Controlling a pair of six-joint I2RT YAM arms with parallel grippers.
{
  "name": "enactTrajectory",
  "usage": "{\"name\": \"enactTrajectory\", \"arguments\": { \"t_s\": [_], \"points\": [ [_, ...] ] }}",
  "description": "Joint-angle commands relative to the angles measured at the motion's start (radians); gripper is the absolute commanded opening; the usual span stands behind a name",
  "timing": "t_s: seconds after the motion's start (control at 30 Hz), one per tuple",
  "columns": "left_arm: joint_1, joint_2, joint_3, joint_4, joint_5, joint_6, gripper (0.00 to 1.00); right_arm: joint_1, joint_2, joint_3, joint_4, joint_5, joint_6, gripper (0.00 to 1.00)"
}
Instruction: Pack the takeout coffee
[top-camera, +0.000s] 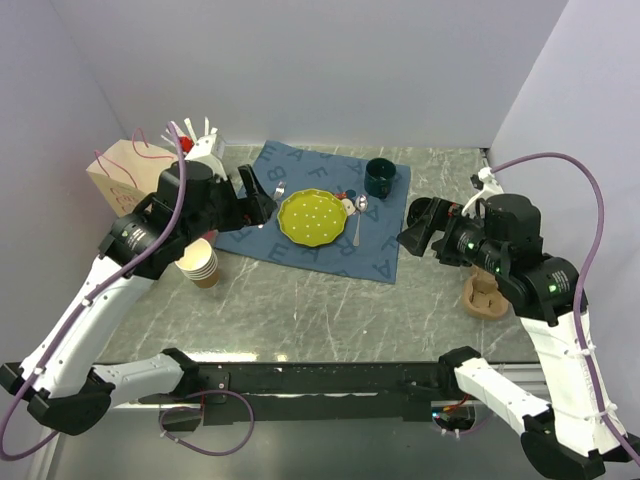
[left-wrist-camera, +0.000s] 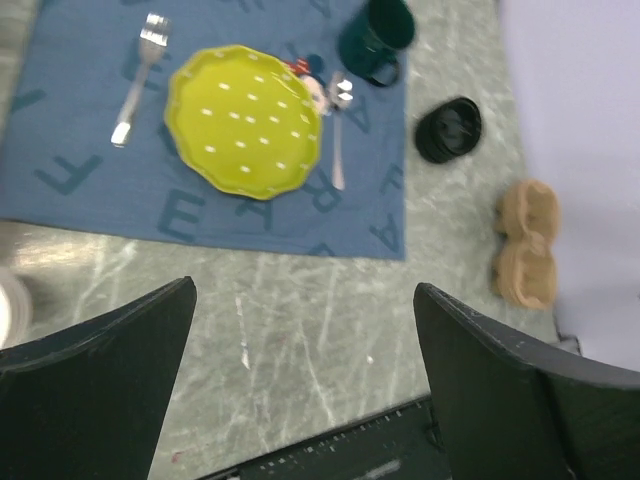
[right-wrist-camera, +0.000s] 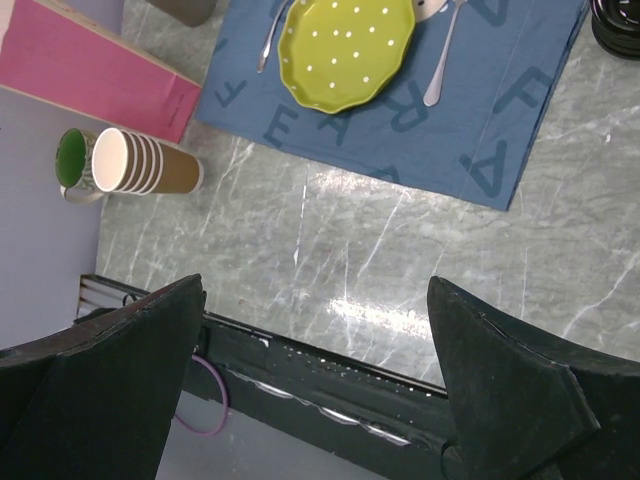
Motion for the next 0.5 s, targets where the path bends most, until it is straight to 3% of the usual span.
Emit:
{"name": "enactTrajectory", "arguments": {
  "t_s": [0.0, 0.23, 0.37, 0.47],
  "points": [
    [0.001, 0.0, 0.009, -0.047, -0.157, -0.037, 0.97, -0.005, -0.027, -0.021, 0.036, 0.002, 0.024, 1.0],
    [0.036, 0.06, 0.03, -0.289, -0.505, -0.197, 0.98, -0.003, -0.025, -0.022, 0.039, -0.004, 0.037, 1.0],
    [0.176, 0.113, -0.009, -0.328, -0.49, -0.172, 0.91, -0.005, -0.011, 0.002, 0.009, 0.01, 0.022, 0.97],
    [0.24, 0.136, -0.077, -0.302, -0.43, -0.166, 0.72, -0.003, 0.012, 0.008, -0.01, -0.01, 0.014, 0.91]
  ]
}}
